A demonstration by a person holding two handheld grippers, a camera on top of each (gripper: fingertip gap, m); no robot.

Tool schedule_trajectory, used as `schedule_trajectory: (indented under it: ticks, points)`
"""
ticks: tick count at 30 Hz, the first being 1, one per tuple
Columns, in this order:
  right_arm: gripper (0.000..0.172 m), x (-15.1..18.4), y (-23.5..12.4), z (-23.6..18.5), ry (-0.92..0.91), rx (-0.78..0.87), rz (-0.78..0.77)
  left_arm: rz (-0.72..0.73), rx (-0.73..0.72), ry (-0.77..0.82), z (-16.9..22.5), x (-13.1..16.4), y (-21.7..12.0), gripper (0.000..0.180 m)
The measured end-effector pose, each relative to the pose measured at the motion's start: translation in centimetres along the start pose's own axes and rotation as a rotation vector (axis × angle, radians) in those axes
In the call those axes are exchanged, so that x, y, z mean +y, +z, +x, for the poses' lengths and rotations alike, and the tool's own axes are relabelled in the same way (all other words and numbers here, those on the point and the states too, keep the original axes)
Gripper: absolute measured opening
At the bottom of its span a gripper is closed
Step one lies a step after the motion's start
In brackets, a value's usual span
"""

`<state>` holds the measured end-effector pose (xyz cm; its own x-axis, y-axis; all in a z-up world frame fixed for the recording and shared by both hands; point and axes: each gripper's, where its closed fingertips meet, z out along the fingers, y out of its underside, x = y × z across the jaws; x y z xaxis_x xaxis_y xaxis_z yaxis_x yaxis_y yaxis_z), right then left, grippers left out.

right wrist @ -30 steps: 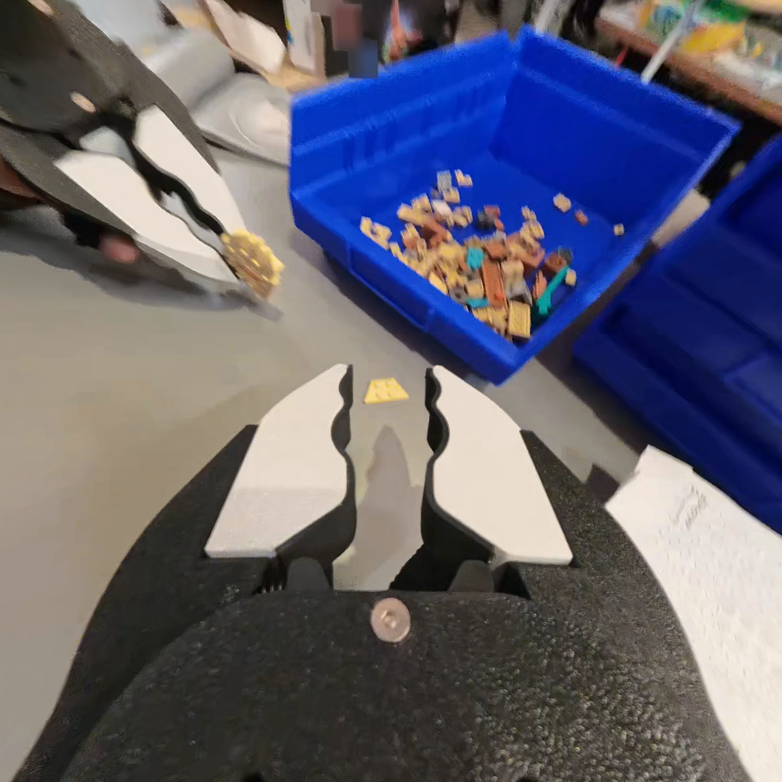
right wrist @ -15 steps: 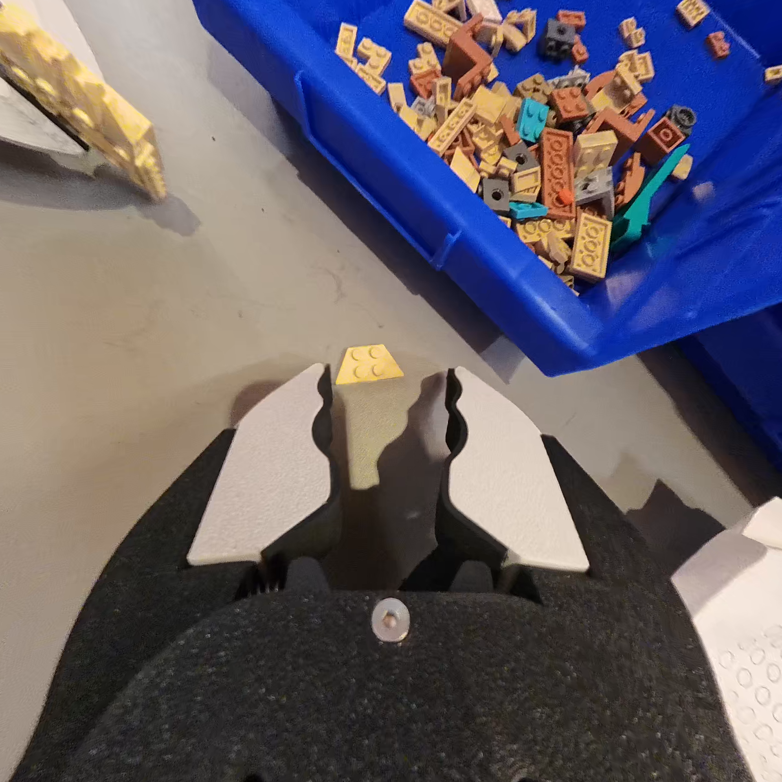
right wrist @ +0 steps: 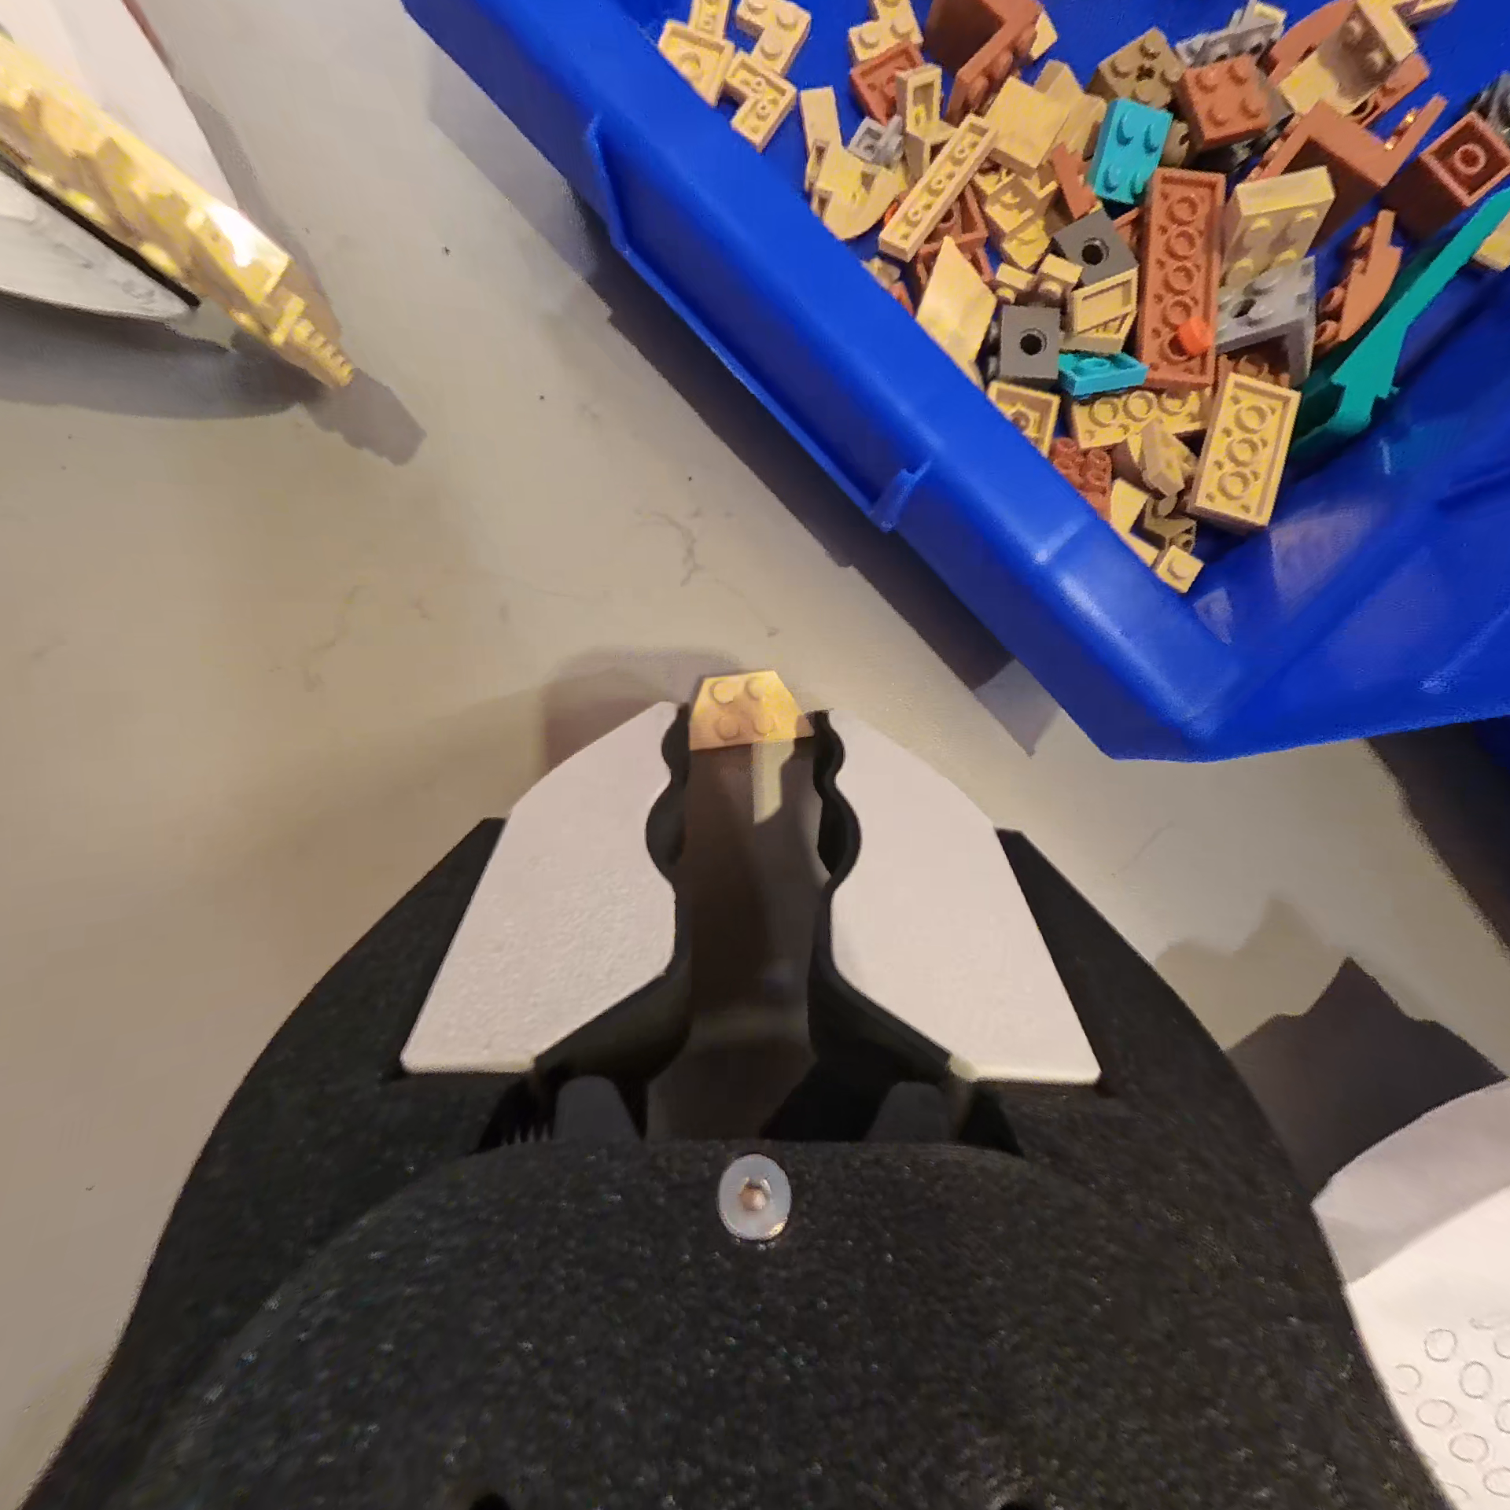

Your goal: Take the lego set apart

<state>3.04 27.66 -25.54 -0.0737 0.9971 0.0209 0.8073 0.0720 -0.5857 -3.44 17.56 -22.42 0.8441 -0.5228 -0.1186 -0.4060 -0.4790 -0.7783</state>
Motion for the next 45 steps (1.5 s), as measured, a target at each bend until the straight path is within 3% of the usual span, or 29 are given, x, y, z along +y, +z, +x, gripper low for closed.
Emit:
schedule_trajectory:
  ticks: [12,16,20,23,27,33,39,44,45]
  points:
    - [0.028,-0.6,-0.8,-0.3,0.006,-0.043,0.068,0.008,-0.008,-0.004,-0.3,-0.1,-0.2,0.012]
    - [0.028,-4.0,-3.8,-1.8,-0.032,-0.075,0.230,0.019,-0.007,-0.011,-0.4,-0.2,-0.2,0.012]
    - [0.030,-9.2,-5.5,1.1,0.035,0.089,0.400,0.070,0.044,-0.072,-0.4,-0.7,-0.4,0.012]
    - [0.049,-11.0,-4.4,2.5,0.084,0.149,0.410,0.137,0.092,-0.121,-0.4,-1.3,-0.9,0.012]
    - [0.052,-11.8,-3.8,0.5,0.068,0.084,0.486,0.256,0.159,-0.201,-1.0,-2.5,-2.3,0.011]
    - [0.050,-12.7,-6.3,-5.3,-0.015,-0.154,0.692,0.392,0.247,-0.272,-1.0,-4.1,-4.0,0.011]
    - [0.051,-12.9,-5.8,-8.9,-0.144,-0.185,0.689,0.461,0.323,-0.275,-0.2,-5.1,-4.8,0.011]
    - [0.016,-12.7,-4.8,-9.5,-0.172,-0.178,0.671,0.454,0.336,-0.229,0.5,-5.1,-4.7,0.012]
    - [0.015,-12.8,-4.9,-9.6,-0.164,-0.193,0.681,0.454,0.334,-0.221,0.6,-5.1,-4.7,0.012]
